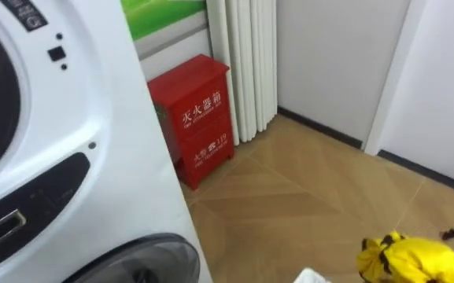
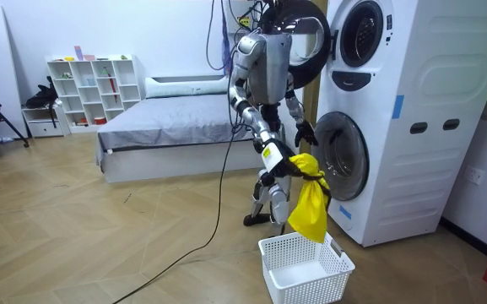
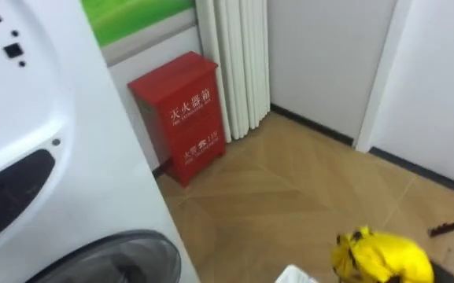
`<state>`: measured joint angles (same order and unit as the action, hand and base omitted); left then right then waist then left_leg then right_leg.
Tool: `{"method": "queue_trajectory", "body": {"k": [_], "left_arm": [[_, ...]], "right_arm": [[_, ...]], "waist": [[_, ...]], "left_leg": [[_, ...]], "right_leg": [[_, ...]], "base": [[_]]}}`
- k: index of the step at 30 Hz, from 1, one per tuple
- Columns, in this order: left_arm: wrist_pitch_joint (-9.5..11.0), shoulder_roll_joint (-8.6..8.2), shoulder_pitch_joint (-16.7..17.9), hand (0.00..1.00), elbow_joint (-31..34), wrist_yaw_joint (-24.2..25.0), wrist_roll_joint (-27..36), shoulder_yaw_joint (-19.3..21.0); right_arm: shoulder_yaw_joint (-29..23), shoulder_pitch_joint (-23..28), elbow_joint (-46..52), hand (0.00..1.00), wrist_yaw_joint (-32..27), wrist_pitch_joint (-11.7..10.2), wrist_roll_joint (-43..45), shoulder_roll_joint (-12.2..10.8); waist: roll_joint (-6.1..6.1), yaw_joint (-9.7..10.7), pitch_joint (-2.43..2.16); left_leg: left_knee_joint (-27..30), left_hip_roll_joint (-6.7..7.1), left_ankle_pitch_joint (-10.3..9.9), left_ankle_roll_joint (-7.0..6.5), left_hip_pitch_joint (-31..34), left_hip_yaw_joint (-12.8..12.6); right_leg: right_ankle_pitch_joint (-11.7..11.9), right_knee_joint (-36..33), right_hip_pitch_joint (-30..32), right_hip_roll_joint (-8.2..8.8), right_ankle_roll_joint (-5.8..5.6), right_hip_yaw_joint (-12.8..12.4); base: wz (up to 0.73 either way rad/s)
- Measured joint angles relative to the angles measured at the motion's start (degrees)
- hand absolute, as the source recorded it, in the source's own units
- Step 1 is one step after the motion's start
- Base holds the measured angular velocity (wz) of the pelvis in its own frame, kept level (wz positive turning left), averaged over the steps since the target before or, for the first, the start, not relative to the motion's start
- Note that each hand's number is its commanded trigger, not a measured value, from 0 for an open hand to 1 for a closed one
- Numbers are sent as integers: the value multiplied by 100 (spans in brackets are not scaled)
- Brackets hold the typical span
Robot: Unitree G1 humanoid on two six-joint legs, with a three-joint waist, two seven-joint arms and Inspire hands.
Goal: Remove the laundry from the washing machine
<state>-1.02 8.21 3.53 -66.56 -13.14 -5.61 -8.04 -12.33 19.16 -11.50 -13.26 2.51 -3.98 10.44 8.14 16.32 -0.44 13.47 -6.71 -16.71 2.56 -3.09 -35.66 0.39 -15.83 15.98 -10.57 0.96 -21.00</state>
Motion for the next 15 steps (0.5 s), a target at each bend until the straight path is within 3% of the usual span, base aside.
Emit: {"method": "queue_trajectory", "body": {"k": [2,6,7,9,10,11,15], "left_arm": [[47,2,-17,0,7,0,181,-133],[160,44,-16,0,6,7,617,-273],[198,43,-6,0,9,25,737,-338],[239,38,-24,0,11,33,787,-419],[257,30,-10,0,-2,33,814,-420],[268,32,-13,0,-1,33,842,-418],[290,4,-127,0,9,-1,1061,-446]], "right_arm": [[15,-182,-208,100,-110,-91,-10,2],[238,-585,-902,100,-265,-453,-147,70],[251,-699,-1143,100,-297,-485,-144,83],[251,-894,-1502,100,-350,-519,-121,147],[250,-1072,-1819,100,-392,-548,-117,202],[246,-1212,-2048,100,-454,-557,-114,222],[308,-1284,-2238,100,-663,-580,-126,226]], "waist": [[127,58,26],[203,62,44],[255,71,21],[354,64,41],[411,56,73],[452,60,63],[480,61,70]], "left_leg": [[-10,58,5,-5,178,156],[-6,75,25,-34,376,201],[-2,74,25,-34,456,232],[-10,90,31,-43,552,280],[-72,143,51,-67,582,329],[-98,182,61,-82,653,353],[-127,272,77,-106,857,425]], "right_leg": [[-24,-57,156,42,11,67],[-50,-97,359,44,-1,76],[-70,-116,435,43,7,121],[-74,-125,525,47,18,133],[-81,-150,583,48,30,117],[-116,-247,712,54,46,109],[-270,-535,1023,60,36,73]], "base": [[15],[5],[12],[8],[0],[0],[6]]}}
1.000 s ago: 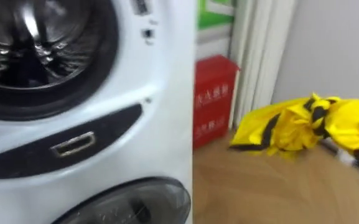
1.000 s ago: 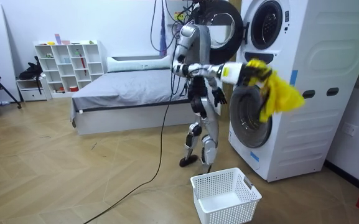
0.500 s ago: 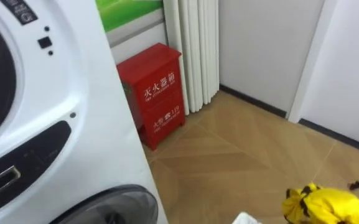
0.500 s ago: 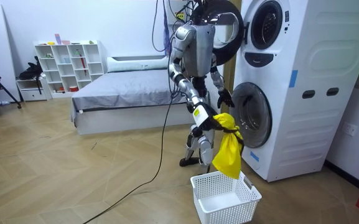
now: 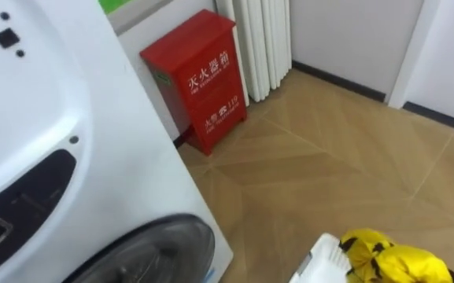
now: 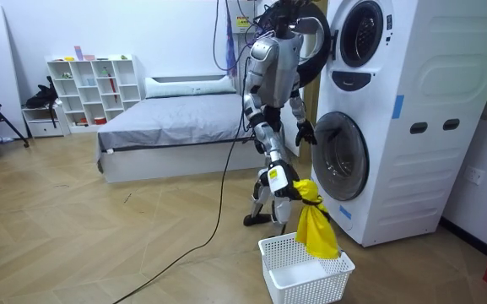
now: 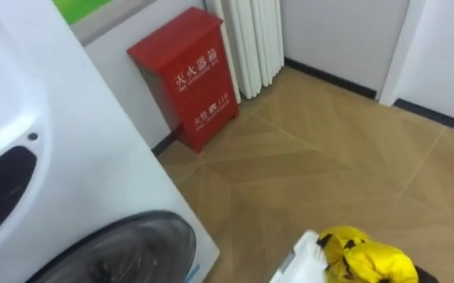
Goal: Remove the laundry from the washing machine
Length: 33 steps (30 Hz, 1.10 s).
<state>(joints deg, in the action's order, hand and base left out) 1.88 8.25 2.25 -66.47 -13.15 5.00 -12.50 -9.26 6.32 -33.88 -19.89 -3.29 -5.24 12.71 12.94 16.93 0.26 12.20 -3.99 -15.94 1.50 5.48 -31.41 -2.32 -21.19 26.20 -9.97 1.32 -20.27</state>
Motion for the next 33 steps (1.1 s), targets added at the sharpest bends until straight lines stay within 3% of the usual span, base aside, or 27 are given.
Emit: {"method": "queue_trajectory", "body": {"k": [1,2,3,4,5,11,15,22,28,33], "left_arm": [[21,0,-61,0,-3,-7,46,-7],[23,-3,-136,0,-3,-15,201,-9],[23,-9,-179,0,1,-27,237,-12],[31,-37,-266,0,6,-50,237,-29],[57,-70,-339,0,7,-91,297,-106],[72,-108,-631,0,5,-170,444,-578],[72,-128,-631,0,-7,-169,446,-597],[70,-115,-620,0,-23,-166,447,-652],[73,-112,-580,0,-44,-147,490,-658],[128,-108,-560,0,-112,-153,564,-672]], "right_arm": [[68,-24,-71,98,-20,-49,1,3],[136,-64,-148,86,-40,-87,1,3],[154,-90,-179,67,-43,-95,-2,-6],[184,-142,-256,24,-44,-107,-8,-6],[193,-252,-406,0,-40,-113,-12,-10],[313,-473,-915,0,-76,-213,-41,-13],[311,-522,-1207,0,-88,-218,-143,-13],[332,-540,-1299,0,-114,-222,-313,-1],[339,-491,-1301,0,20,-234,-353,-2],[350,-361,-1489,0,82,-303,-412,-9]], "waist": [[15,-4,-6],[9,-4,1],[18,-5,6],[30,-7,25],[38,-5,27],[63,-12,46],[43,-19,60],[-15,-51,97],[-56,-49,84],[-179,-34,77]], "left_leg": [[-4,15,2,-1,31,17],[-4,17,1,-1,81,20],[-7,16,2,-1,103,25],[-23,18,13,-9,131,37],[-60,42,40,-17,160,48],[-43,136,101,-68,398,192],[-45,165,113,-73,400,332],[-38,247,113,-73,406,349],[-34,263,113,-73,389,353],[-37,249,114,-72,274,405]], "right_leg": [[-41,-64,61,3,5,0],[-57,-73,110,14,1,1],[-57,-72,125,38,1,11],[-62,-67,155,58,7,56],[-70,-78,211,88,9,99],[-197,-235,483,219,-4,242],[-307,-317,486,283,6,349],[-515,-587,611,365,18,434],[-565,-659,629,384,22,456],[-577,-632,466,382,27,483]], "base": [[5],[5],[7],[7],[8],[14],[18],[8],[2],[3]]}}
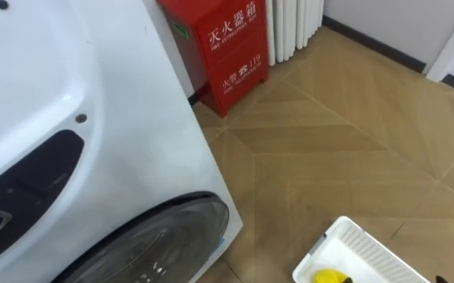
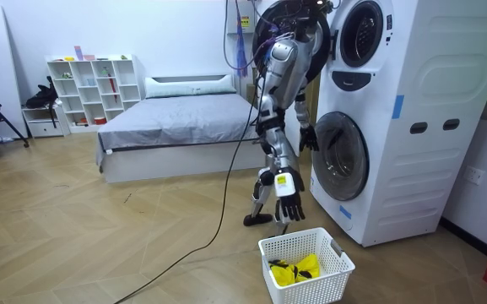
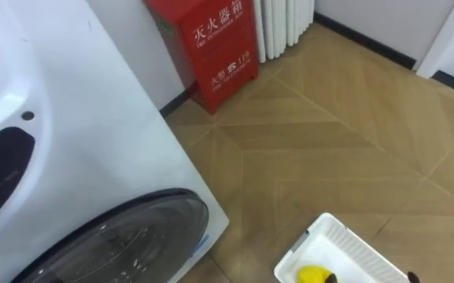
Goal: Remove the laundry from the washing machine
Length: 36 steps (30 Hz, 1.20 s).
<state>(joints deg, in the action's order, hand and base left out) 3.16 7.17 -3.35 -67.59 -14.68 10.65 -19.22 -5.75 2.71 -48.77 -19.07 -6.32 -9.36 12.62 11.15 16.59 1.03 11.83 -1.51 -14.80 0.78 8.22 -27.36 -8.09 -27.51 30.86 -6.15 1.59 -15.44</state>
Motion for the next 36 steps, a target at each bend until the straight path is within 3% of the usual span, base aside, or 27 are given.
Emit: {"method": "queue_trajectory", "body": {"k": [10,15,19,22,24,26,31,36], "left_arm": [[61,18,189,0,14,-12,-7,14],[70,30,267,0,23,15,-31,114],[98,70,552,0,97,25,-287,122],[79,71,759,0,167,157,-597,233],[46,72,871,0,239,195,-826,360],[-19,67,881,0,243,199,-920,383],[-169,47,1105,0,306,200,-1026,689],[-381,49,1192,0,334,205,-1036,1255]], "right_arm": [[7,199,3,0,58,-12,-34,-12],[-6,301,8,0,219,-13,-38,-11],[0,598,-62,0,425,-17,-198,-21],[-1,702,-484,0,769,20,-397,-26],[23,771,-660,0,1066,85,-461,-86],[209,817,-863,0,1315,148,-626,-104],[401,742,-1402,0,2004,330,-813,-305],[395,738,-1722,0,2345,513,-785,-314]], "waist": [[47,-136,-57],[0,-137,-61],[-215,-181,-48],[-322,-289,-133],[-416,-389,-74],[-523,-523,-58],[-757,-748,-87],[-911,-988,-80]], "left_leg": [[10,-11,0,0,-81,17],[-2,-73,2,3,-183,195],[-12,-142,28,40,-485,460],[-4,-207,32,48,-616,591],[-30,-221,44,59,-711,736],[-51,-233,60,55,-834,798],[-116,-281,62,56,-1044,1121],[-234,-292,62,57,-1250,1369]], "right_leg": [[5,72,-128,65,-1,117],[-12,165,-360,131,31,384],[-90,338,-847,199,87,696],[-93,537,-1166,258,108,966],[-107,654,-1417,359,108,1268],[-105,779,-1615,393,103,1397],[-98,1156,-2147,435,85,1752],[-84,1416,-2550,440,65,2031]], "base": [[4],[28],[41],[43],[69],[39],[45],[26]]}}
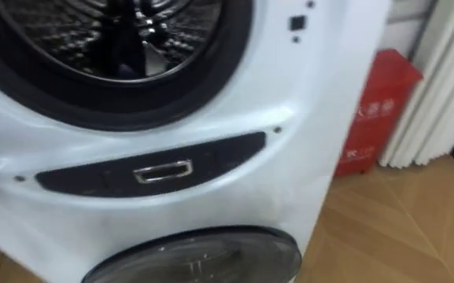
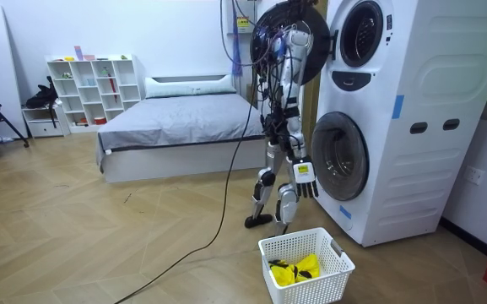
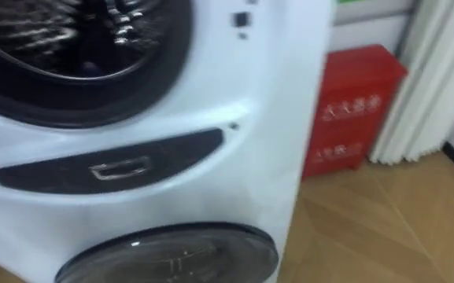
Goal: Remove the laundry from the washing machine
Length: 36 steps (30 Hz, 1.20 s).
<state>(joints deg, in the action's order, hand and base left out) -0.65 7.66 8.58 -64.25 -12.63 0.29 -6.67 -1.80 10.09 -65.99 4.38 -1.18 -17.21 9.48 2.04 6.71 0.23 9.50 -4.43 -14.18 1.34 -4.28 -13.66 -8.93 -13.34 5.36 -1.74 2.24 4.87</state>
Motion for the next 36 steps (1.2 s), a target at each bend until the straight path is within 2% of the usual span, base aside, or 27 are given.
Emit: {"method": "queue_trajectory", "body": {"k": [7,10,17,22,27,31,36], "left_arm": [[-204,17,18,0,11,45,3,356],[-286,35,16,0,31,43,0,414],[-421,43,70,0,30,13,-283,764],[-448,50,122,0,27,-80,-504,763],[-573,91,129,0,19,-80,-690,764],[-649,90,171,0,19,-74,-899,786],[-668,80,237,0,43,-55,-1242,996]], "right_arm": [[3,-7,-91,0,222,243,8,-24],[43,-2,-89,0,213,361,0,-45],[67,-5,-89,0,202,449,16,-100],[67,-2,-89,0,209,503,54,-109],[75,11,-90,0,209,557,114,-129],[91,10,-89,0,208,577,214,-127],[61,21,-81,0,210,586,320,-127]], "waist": [[-154,-162,30],[-200,-207,24],[-307,-309,26],[-359,-350,28],[-396,-383,33],[-395,-404,33],[-381,-402,27]], "left_leg": [[-35,4,1,2,-142,198],[-34,6,1,2,-152,297],[-35,-23,1,2,-243,298],[-35,-17,0,2,-232,299],[-33,-6,0,2,-251,304],[-18,-7,-1,2,-362,307],[102,-30,-13,22,-407,314]], "right_leg": [[5,282,-350,24,-16,173],[5,378,-446,29,-19,254],[5,393,-520,3,-18,321],[5,396,-530,9,-18,319],[8,472,-618,12,-23,299],[8,481,-741,-24,-23,283],[-27,454,-761,-39,7,316]], "base": [[16],[10],[-1],[0],[4],[1],[0]]}}
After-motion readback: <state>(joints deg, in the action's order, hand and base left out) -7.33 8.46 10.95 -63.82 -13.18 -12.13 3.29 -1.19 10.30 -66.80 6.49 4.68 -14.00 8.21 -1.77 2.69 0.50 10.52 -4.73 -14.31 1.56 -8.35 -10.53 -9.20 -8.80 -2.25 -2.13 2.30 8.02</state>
